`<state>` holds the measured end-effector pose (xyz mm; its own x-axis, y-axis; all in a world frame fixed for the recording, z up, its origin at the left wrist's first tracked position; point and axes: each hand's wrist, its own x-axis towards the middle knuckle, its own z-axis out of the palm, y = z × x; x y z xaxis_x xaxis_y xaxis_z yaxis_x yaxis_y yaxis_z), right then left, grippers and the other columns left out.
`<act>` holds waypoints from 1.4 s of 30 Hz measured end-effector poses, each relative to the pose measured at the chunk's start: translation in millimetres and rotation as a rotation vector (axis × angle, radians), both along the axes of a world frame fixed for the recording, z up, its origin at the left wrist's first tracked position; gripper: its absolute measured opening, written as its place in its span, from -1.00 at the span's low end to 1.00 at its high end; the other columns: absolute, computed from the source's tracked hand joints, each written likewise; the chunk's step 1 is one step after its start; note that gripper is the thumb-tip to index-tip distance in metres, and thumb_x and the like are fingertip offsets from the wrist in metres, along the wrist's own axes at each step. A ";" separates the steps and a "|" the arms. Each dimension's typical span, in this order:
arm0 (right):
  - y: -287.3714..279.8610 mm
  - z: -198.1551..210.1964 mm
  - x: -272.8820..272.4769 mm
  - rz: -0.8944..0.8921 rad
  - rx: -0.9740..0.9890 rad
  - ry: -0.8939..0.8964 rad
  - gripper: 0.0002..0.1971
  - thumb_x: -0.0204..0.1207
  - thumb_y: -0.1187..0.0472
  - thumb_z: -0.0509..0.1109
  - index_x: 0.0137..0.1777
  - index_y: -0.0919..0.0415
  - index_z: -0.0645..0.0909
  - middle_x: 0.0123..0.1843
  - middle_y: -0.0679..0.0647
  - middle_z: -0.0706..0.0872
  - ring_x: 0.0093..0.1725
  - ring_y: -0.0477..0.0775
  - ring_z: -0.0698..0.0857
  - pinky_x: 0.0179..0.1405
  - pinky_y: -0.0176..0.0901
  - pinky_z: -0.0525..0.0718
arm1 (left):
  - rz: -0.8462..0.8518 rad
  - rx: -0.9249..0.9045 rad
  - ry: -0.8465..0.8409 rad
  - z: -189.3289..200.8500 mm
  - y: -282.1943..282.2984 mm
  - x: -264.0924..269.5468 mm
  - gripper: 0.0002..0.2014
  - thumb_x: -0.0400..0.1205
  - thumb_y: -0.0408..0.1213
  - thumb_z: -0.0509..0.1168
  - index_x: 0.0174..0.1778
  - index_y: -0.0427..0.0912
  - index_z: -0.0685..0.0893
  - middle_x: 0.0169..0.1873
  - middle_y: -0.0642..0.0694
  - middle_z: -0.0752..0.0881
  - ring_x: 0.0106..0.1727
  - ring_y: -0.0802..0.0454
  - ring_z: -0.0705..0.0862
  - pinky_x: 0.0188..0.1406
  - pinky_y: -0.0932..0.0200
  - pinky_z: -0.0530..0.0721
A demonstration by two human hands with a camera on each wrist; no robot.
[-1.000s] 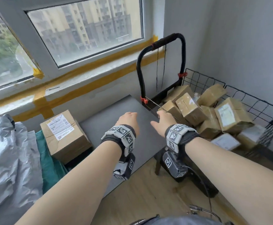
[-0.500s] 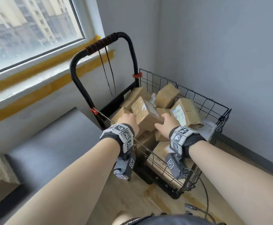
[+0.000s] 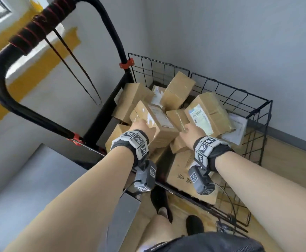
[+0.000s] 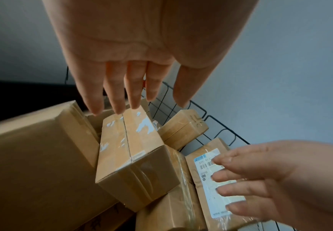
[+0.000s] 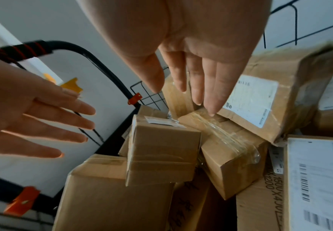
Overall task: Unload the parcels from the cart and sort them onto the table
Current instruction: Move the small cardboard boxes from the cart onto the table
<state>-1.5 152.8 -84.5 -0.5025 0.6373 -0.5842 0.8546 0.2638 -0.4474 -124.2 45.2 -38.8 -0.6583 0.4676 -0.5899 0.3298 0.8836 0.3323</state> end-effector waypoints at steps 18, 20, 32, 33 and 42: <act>16.4 -73.8 -72.2 -0.416 -0.356 0.005 -0.30 0.41 -0.21 0.37 0.35 0.35 0.52 0.20 0.20 0.63 0.18 0.20 0.65 0.15 0.06 0.72 | 0.211 -0.039 -0.270 -80.2 32.1 -45.9 -0.34 0.69 0.11 0.09 0.52 -0.38 0.30 0.30 -0.28 0.57 0.21 -0.19 0.61 -0.09 0.15 0.44; 15.7 -70.9 -73.8 -0.466 -0.395 0.053 -0.33 0.44 -0.09 0.44 0.43 0.32 0.44 0.32 0.18 0.55 0.26 0.15 0.59 0.06 0.00 0.75 | 0.237 -0.044 -0.259 -75.3 32.6 -45.2 -0.36 0.70 0.08 0.07 0.53 -0.36 0.29 0.36 -0.30 0.53 0.33 -0.20 0.56 0.04 0.11 0.47; 3.6 11.9 -46.5 -0.250 -0.335 0.324 -0.48 0.45 0.09 0.48 0.30 0.38 0.50 0.24 0.22 0.61 0.16 0.23 0.64 -0.29 0.06 0.82 | 0.389 0.200 -0.077 -3.4 -11.8 1.7 -0.60 0.68 -0.06 0.16 0.37 -0.21 0.50 0.24 -0.20 0.63 0.16 -0.15 0.62 -0.03 0.15 0.49; 1.0 21.9 -40.5 -0.212 -0.299 0.344 -0.53 0.45 0.08 0.47 0.25 0.38 0.52 0.18 0.23 0.64 0.09 0.24 0.67 -0.31 0.07 0.82 | 0.410 0.230 -0.052 4.0 -16.7 9.4 -0.59 0.67 -0.06 0.17 0.38 -0.19 0.50 0.25 -0.20 0.63 0.16 -0.15 0.63 0.00 0.15 0.51; -62.1 115.4 6.0 0.276 -0.068 0.486 -0.51 0.62 0.01 0.27 0.45 0.29 0.41 0.37 0.16 0.59 0.27 0.20 0.60 0.08 -0.14 0.52 | 0.655 0.391 0.159 74.9 -95.7 80.1 -0.58 0.65 -0.03 0.17 0.39 -0.12 0.52 0.24 -0.19 0.62 0.12 -0.14 0.66 0.16 0.05 0.64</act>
